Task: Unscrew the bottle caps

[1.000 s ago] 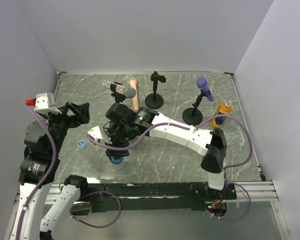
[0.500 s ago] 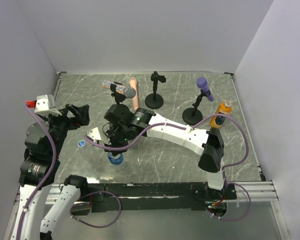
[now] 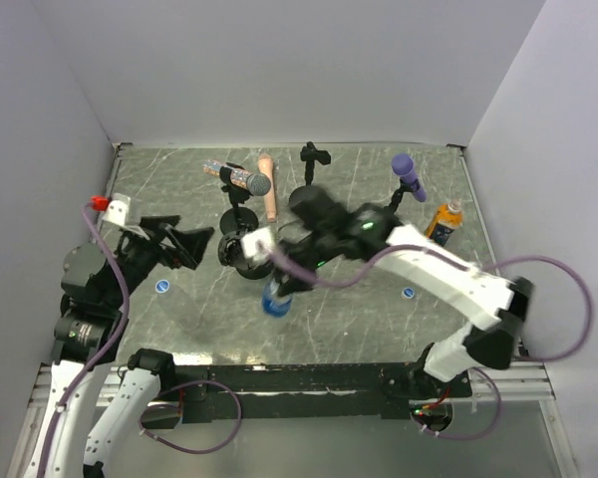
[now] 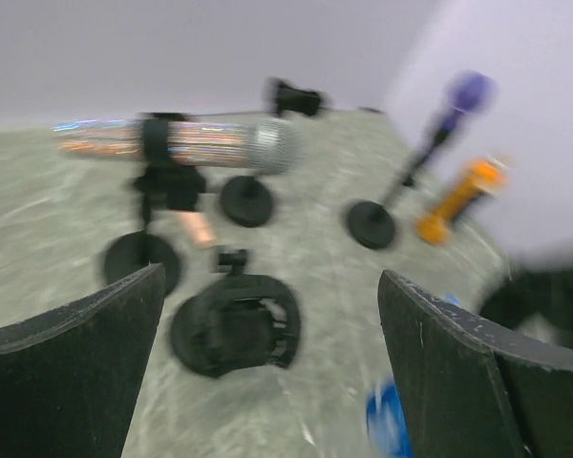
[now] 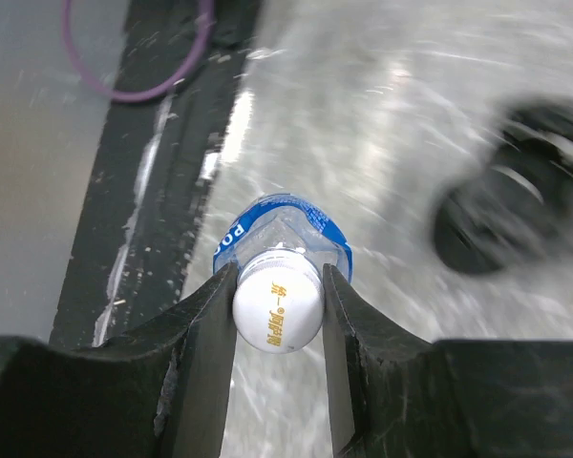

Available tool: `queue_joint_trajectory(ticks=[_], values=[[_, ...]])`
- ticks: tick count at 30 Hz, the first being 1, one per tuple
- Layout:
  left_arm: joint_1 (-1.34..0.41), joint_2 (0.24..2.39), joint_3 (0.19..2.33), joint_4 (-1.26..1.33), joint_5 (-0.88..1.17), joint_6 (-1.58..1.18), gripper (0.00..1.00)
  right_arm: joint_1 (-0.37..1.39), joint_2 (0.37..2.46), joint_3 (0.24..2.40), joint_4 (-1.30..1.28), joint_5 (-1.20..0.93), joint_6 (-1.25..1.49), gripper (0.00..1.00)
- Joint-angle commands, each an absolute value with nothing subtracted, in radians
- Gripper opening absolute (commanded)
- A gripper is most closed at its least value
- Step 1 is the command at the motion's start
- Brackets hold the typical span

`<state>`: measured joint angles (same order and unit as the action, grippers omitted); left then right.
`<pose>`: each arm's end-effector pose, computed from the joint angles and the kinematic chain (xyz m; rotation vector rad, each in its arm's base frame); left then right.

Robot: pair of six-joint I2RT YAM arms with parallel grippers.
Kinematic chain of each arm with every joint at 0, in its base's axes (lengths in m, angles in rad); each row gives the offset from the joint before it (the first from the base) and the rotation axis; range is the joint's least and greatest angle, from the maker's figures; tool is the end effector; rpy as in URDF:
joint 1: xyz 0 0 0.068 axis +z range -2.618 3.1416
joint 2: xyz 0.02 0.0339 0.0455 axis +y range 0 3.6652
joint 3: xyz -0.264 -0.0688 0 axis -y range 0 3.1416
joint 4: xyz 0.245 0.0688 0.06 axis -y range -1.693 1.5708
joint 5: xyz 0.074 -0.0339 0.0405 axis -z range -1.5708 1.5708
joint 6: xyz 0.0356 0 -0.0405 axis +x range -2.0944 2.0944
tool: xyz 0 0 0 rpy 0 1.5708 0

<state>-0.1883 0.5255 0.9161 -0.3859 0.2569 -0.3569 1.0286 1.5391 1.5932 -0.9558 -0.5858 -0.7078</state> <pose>0.1002 -0.0283 0.3952 0.0716 1.5995 -0.6270 0.1469 0.2820 0.3692 -2.0283 1.3821 0.8622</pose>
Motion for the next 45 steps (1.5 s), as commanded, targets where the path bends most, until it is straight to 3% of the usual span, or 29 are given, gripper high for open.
queue_joint_trajectory(ticks=[1, 6, 12, 15, 24, 32, 35, 36, 39, 41, 45], values=[[-0.186, 0.535, 0.838, -0.112, 0.679, -0.368, 0.97, 0.836, 1.379, 1.583, -0.989, -0.719, -0.681, 0.12], [-0.286, 0.569, 0.752, 0.142, 0.781, -0.35, 0.97, 0.646, 1.272, 1.534, -0.971, -0.807, -0.576, 0.12], [-0.847, 0.773, 0.824, 0.009, 0.276, 0.027, 0.97, 0.5, 1.187, 1.462, -0.868, -0.859, -0.405, 0.13], [-1.015, 0.869, 0.821, 0.061, 0.016, 0.127, 0.97, 0.453, 1.164, 1.442, -0.851, -0.887, -0.364, 0.13], [-1.147, 1.089, 0.848, 0.199, -0.187, 0.14, 0.97, 0.385, 1.085, 1.37, -0.779, -0.867, -0.258, 0.1], [-1.207, 1.189, 0.871, 0.202, -0.357, 0.126, 0.98, 0.339, 1.1, 1.333, -0.75, -0.98, -0.172, 0.1], [-1.207, 1.203, 0.885, 0.201, -0.356, 0.127, 0.85, 0.334, 1.103, 1.328, -0.745, -0.992, -0.161, 0.1], [-1.207, 1.207, 0.896, 0.187, -0.357, 0.121, 0.74, 0.334, 1.101, 1.33, -0.747, -0.992, -0.163, 0.1], [-1.207, 1.216, 0.919, 0.146, -0.33, 0.118, 0.25, 0.333, 1.104, 1.33, -0.756, -0.985, -0.176, 0.11], [-1.207, 1.212, 0.917, 0.124, -0.301, 0.118, 0.15, 0.333, 1.103, 1.33, -0.764, -0.985, -0.192, 0.11], [-1.207, 1.187, 0.911, 0.071, -0.255, 0.104, 0.1, 0.334, 1.111, 1.339, -0.791, -1.005, -0.23, 0.15]])
